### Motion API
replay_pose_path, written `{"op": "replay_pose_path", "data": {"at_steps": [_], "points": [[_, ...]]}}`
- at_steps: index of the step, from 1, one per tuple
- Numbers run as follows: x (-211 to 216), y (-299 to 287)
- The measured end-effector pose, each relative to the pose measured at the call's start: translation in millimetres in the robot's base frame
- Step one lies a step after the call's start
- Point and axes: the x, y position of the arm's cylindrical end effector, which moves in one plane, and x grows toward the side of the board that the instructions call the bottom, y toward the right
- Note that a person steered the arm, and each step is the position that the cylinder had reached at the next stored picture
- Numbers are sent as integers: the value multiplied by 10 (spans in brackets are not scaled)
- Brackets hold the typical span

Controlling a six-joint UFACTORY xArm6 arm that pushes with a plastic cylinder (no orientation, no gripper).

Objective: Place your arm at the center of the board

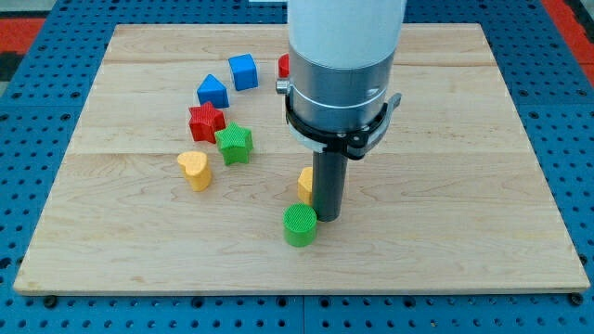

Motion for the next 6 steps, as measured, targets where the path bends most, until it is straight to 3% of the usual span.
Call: {"op": "replay_pose_path", "data": {"at_steps": [2,4,6], "points": [[16,-31],[-299,697],[-608,318]]}}
